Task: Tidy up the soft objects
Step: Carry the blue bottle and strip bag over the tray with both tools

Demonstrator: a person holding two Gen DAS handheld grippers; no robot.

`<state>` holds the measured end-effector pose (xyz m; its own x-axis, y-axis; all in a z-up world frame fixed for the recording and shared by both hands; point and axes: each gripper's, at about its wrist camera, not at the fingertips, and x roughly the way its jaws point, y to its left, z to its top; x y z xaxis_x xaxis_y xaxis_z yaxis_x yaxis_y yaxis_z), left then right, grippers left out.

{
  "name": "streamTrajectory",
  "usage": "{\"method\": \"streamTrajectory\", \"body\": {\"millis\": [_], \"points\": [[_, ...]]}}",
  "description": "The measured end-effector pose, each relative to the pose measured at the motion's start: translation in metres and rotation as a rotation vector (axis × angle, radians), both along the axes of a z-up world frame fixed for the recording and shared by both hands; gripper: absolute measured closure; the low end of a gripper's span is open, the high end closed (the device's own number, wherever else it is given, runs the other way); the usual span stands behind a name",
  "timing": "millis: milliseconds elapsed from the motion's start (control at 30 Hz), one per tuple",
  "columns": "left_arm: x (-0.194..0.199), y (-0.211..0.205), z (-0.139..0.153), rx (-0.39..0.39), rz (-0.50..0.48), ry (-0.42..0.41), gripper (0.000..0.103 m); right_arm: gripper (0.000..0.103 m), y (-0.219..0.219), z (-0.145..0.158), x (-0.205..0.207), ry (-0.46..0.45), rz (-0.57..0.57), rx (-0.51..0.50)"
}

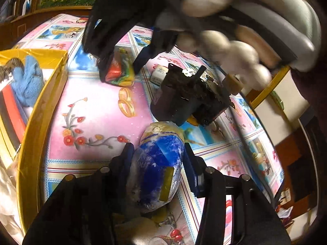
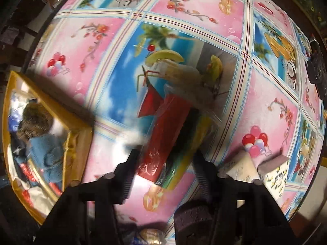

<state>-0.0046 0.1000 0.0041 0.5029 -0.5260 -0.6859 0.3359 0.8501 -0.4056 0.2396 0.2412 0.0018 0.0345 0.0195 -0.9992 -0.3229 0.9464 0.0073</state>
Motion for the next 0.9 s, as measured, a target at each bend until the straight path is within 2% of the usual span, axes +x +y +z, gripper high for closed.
{"method": "streamTrajectory", "body": {"millis": [100, 300, 400, 533, 667, 900], "points": [[0.001, 0.006, -0.001, -0.035, 0.008, 0.013, 0.058, 0.054, 0.005, 0.016, -0.020, -0.072, 0.050, 0.000], [0.004, 0.020, -0.002, -0.102, 0.037, 0.038, 0.058, 0.054, -0.004, 0.063, -0.070, -0.177, 0.087, 0.081], [0.003, 0.021, -0.001, -0.091, 0.055, 0.036, 0.058, 0.054, -0.021, 0.093, -0.096, -0.232, 0.099, 0.118], [0.000, 0.033, 0.000, -0.121, 0.075, 0.032, 0.058, 0.054, -0.058, 0.133, -0.144, -0.290, 0.090, 0.173], [-0.013, 0.039, 0.008, -0.099, 0.120, 0.014, 0.058, 0.054, -0.101, 0.168, -0.193, -0.333, 0.074, 0.236], [-0.050, 0.051, 0.030, -0.037, 0.187, -0.014, 0.058, 0.053, -0.153, 0.181, -0.256, -0.381, 0.070, 0.324]]}}
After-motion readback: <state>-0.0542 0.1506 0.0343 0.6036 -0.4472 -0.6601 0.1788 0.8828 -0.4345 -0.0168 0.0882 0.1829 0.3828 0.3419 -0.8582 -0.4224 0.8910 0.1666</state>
